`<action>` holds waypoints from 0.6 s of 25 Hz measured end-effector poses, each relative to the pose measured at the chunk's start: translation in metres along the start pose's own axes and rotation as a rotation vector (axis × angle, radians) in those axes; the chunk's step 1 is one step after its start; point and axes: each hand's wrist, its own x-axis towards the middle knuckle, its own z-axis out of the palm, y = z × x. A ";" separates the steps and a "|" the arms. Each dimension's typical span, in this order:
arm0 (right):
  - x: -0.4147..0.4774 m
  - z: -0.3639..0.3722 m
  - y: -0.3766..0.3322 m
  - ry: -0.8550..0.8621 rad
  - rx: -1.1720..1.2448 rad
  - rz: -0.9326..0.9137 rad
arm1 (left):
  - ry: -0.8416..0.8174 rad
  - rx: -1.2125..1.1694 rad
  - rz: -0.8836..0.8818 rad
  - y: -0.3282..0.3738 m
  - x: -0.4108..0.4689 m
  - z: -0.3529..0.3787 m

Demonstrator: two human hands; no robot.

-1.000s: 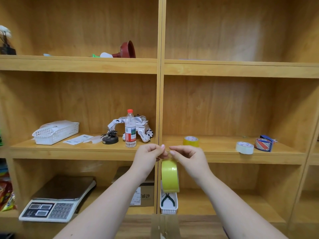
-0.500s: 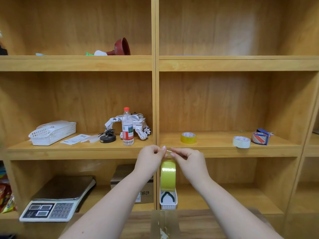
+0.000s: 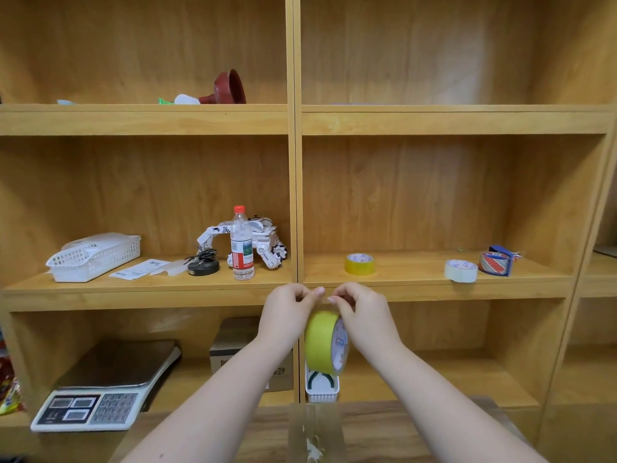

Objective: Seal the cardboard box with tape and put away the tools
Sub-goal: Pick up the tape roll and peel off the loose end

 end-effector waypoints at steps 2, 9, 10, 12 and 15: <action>0.004 0.002 -0.001 -0.017 -0.005 -0.009 | 0.016 -0.004 0.014 -0.001 -0.001 -0.002; 0.009 0.006 -0.009 -0.026 0.018 -0.018 | 0.083 -0.028 0.167 -0.007 -0.002 -0.011; 0.008 0.006 -0.011 -0.024 0.026 -0.020 | 0.065 0.002 0.204 -0.009 -0.003 -0.012; 0.006 0.004 -0.013 -0.022 0.046 -0.014 | 0.050 0.009 0.204 -0.009 -0.005 -0.014; 0.002 -0.002 -0.015 -0.064 -0.009 -0.009 | -0.032 0.062 0.201 -0.006 -0.005 -0.020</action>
